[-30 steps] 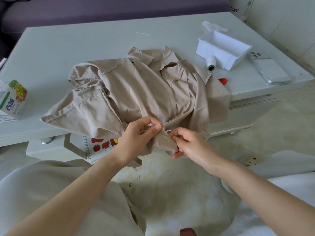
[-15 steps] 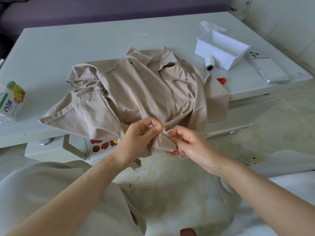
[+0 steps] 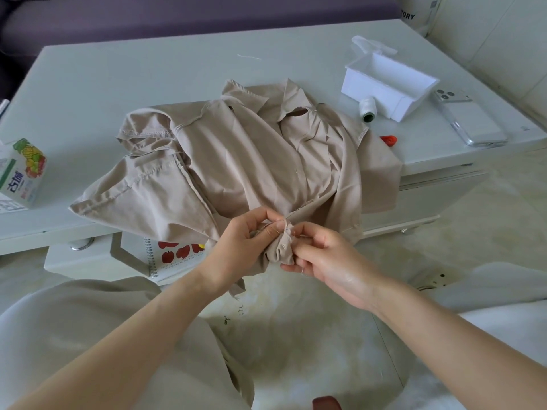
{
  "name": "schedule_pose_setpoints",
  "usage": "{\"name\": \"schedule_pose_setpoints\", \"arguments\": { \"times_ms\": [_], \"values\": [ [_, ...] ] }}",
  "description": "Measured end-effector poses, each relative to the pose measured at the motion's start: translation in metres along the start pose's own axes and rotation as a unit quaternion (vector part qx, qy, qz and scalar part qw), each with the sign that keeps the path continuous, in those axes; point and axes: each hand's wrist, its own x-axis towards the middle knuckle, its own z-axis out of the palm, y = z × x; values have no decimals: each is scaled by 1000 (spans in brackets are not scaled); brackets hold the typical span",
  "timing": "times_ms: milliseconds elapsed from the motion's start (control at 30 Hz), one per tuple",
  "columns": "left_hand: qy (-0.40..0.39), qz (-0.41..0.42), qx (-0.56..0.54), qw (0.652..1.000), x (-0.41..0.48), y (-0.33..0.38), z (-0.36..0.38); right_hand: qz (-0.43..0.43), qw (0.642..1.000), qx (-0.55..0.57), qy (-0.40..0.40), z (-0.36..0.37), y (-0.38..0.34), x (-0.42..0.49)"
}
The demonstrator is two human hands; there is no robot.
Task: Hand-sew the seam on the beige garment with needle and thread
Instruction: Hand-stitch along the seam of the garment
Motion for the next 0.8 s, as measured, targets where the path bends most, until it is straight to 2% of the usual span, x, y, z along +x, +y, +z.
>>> {"name": "schedule_pose_setpoints", "arguments": {
  "times_ms": [167, 367, 500, 667, 800],
  "values": [
    [9, -4, -1, 1000, -2, -1, 2, 42, 998, -26, 41, -1, 2, 4],
    [38, -22, -6, 999, -1, 2, 3, 11, 997, 31, 67, 6, -2, 5],
    [46, -30, -20, 998, -3, 4, 3, 34, 996, -9, 88, 9, -5, 4],
    [42, -20, -24, 999, -2, 3, 2, 39, 996, -12, 73, 4, -5, 5],
    [42, -14, -29, 999, -2, 3, 2, 30, 996, -76, 24, 4, -9, 4]
  ]
}}
